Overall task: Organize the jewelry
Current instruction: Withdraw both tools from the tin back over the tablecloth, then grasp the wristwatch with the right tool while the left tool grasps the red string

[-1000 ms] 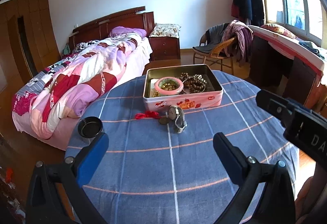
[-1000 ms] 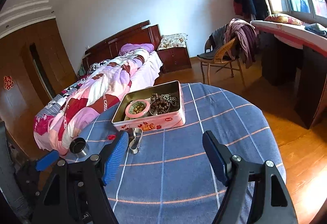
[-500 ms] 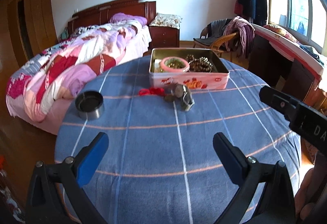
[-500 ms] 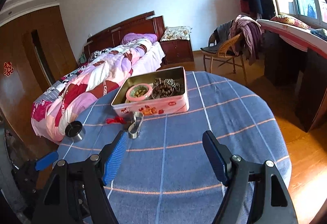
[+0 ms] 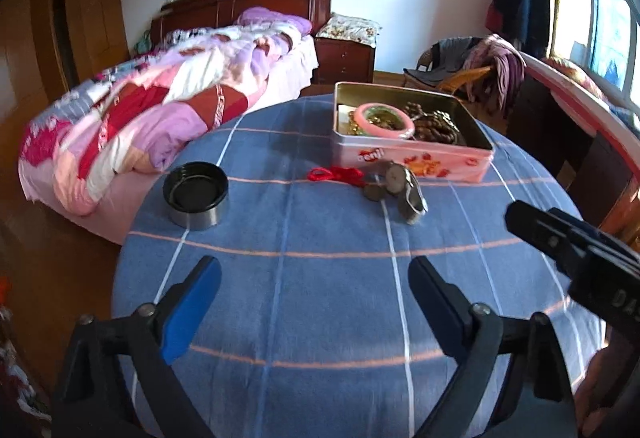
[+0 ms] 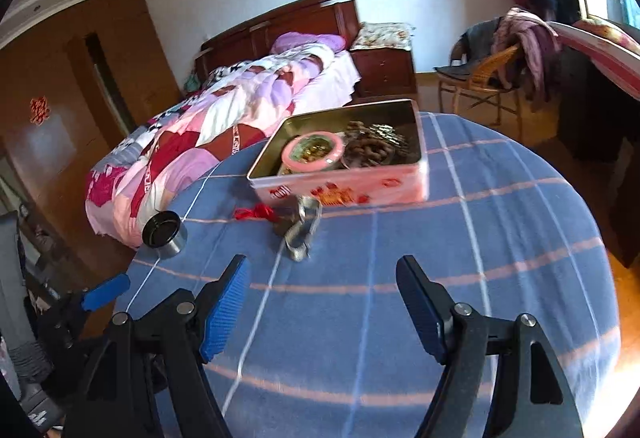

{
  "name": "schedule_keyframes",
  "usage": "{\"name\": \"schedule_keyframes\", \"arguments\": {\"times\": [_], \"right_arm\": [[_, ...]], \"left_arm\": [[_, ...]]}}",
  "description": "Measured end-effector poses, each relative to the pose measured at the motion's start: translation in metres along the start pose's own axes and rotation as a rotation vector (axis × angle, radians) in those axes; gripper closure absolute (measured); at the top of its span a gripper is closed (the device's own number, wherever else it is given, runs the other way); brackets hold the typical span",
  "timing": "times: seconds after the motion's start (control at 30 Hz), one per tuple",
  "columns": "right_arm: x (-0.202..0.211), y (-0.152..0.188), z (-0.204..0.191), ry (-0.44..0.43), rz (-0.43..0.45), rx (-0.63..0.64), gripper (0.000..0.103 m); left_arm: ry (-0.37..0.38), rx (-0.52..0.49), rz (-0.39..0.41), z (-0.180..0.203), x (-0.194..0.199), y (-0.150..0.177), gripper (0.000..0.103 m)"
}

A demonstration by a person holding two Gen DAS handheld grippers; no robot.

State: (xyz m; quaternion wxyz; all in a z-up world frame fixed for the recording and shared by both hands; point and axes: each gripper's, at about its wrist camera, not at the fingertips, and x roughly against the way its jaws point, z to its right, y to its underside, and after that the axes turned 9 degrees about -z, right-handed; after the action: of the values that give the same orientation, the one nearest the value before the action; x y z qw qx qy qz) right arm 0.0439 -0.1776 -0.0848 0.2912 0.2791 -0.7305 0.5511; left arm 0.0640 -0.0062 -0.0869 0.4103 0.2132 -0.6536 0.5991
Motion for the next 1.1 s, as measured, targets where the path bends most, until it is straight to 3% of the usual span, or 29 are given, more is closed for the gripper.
{"name": "schedule_keyframes", "arguments": {"times": [0.2, 0.33, 0.43, 0.47, 0.5, 0.53, 0.63, 0.9, 1.1], "right_arm": [[-0.063, -0.036, -0.001, -0.038, -0.103, -0.013, 0.028], [-0.099, -0.048, -0.005, -0.020, -0.160, 0.007, 0.040], [-0.118, -0.054, -0.010, -0.014, -0.196, 0.032, 0.043], [-0.123, -0.055, -0.011, -0.012, -0.207, 0.042, 0.047], [-0.128, -0.055, -0.011, -0.010, -0.223, 0.051, 0.063], [-0.128, -0.054, -0.012, 0.010, -0.214, 0.065, 0.078], [-0.126, -0.053, -0.008, -0.020, -0.222, 0.082, 0.087], [-0.084, -0.042, 0.029, -0.054, -0.144, -0.025, 0.091], [-0.062, -0.029, 0.056, -0.038, -0.111, -0.100, 0.091]], "left_arm": [[-0.005, 0.033, 0.002, -0.009, -0.012, -0.017, 0.008], [-0.017, -0.020, -0.017, -0.001, -0.025, -0.024, 0.008], [-0.020, -0.030, -0.032, 0.000, -0.032, -0.027, 0.008], [-0.011, -0.031, -0.039, 0.001, -0.035, -0.028, 0.008], [-0.007, -0.033, -0.043, 0.001, -0.036, -0.028, 0.008], [-0.003, -0.039, -0.048, 0.002, -0.039, -0.029, 0.008], [0.000, -0.058, -0.050, 0.006, -0.044, -0.031, 0.008], [0.007, -0.104, -0.061, 0.027, -0.056, -0.048, 0.007], [0.053, -0.045, -0.085, 0.027, -0.072, -0.069, 0.011]]}}
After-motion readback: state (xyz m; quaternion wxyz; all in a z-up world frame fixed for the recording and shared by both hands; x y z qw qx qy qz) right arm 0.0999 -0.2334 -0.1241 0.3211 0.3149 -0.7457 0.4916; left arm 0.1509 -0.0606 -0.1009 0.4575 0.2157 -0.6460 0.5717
